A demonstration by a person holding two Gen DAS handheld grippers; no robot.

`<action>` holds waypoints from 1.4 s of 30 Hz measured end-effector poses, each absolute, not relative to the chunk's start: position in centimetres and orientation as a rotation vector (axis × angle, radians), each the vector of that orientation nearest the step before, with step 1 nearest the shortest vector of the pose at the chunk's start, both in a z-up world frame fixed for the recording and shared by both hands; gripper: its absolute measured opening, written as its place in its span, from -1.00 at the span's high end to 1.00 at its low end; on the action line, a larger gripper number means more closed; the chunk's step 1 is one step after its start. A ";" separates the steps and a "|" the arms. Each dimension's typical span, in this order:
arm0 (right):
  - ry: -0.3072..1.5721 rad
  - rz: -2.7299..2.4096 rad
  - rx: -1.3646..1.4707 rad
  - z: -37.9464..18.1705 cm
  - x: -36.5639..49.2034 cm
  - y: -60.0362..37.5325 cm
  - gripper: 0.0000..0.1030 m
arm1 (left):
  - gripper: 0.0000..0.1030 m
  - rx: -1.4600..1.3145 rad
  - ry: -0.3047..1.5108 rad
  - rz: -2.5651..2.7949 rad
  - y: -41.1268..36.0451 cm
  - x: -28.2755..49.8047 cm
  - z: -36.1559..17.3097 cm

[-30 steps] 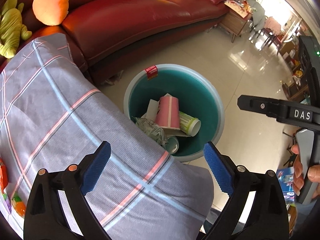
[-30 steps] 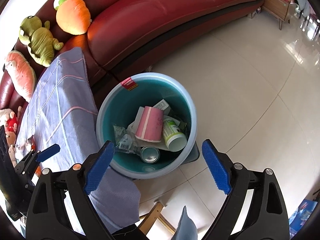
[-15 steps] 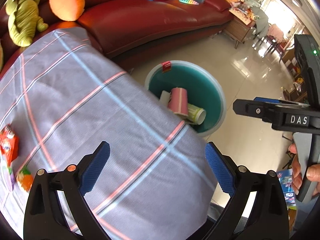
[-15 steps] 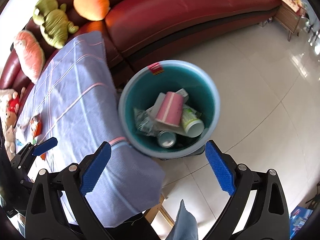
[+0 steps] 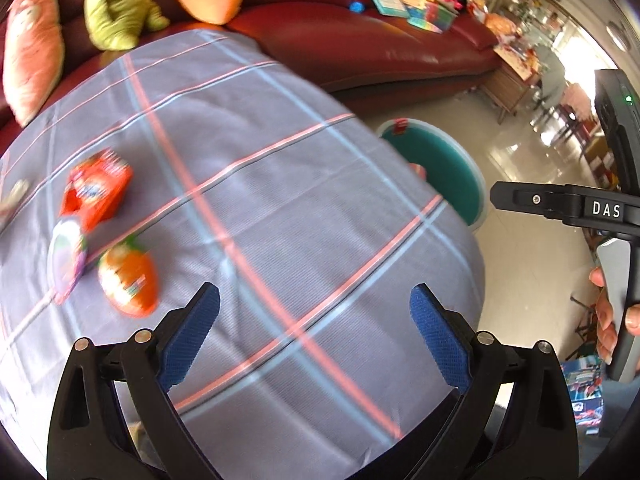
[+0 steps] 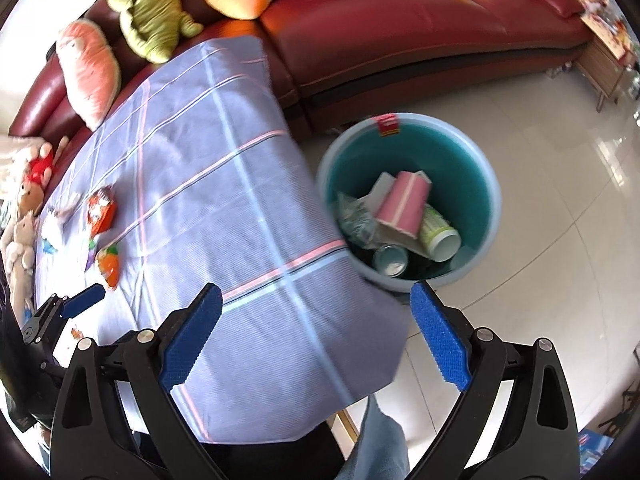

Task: Collect trash
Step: 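Move both grippers back over the table toward the remaining wrappers, then grasp the orange cake packet with the left gripper while the right grasps the Ovaltine wrapper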

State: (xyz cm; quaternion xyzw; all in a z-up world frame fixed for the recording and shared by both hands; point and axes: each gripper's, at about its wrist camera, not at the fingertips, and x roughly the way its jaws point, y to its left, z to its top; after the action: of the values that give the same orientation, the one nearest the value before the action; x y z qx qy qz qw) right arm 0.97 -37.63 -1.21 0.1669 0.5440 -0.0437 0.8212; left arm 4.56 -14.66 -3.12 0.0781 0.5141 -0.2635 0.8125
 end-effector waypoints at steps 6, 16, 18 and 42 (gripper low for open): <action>1.156 -0.020 0.330 -0.5 0.7 -32.3 -0.76 | -0.86 0.145 1.089 -0.506 -9.1 3.0 -2.6; 1.176 0.090 0.249 0.0 0.3 -24.3 -0.76 | -0.86 0.120 1.068 -0.407 0.3 -0.1 -1.9; 1.180 0.104 0.240 -0.1 0.2 -23.4 -0.76 | -0.86 0.116 1.070 -0.388 1.8 -0.6 -2.0; 1.268 0.202 0.126 -1.9 0.7 -17.2 -0.76 | -0.15 -0.052 1.124 -0.288 7.5 -1.5 -7.4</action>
State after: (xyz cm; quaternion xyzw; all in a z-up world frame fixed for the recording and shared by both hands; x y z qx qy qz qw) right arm 0.73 -17.18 -1.95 0.0589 0.5909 0.0942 0.7990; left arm -1.50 7.46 -7.38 -0.0245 0.5307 -0.1360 0.8362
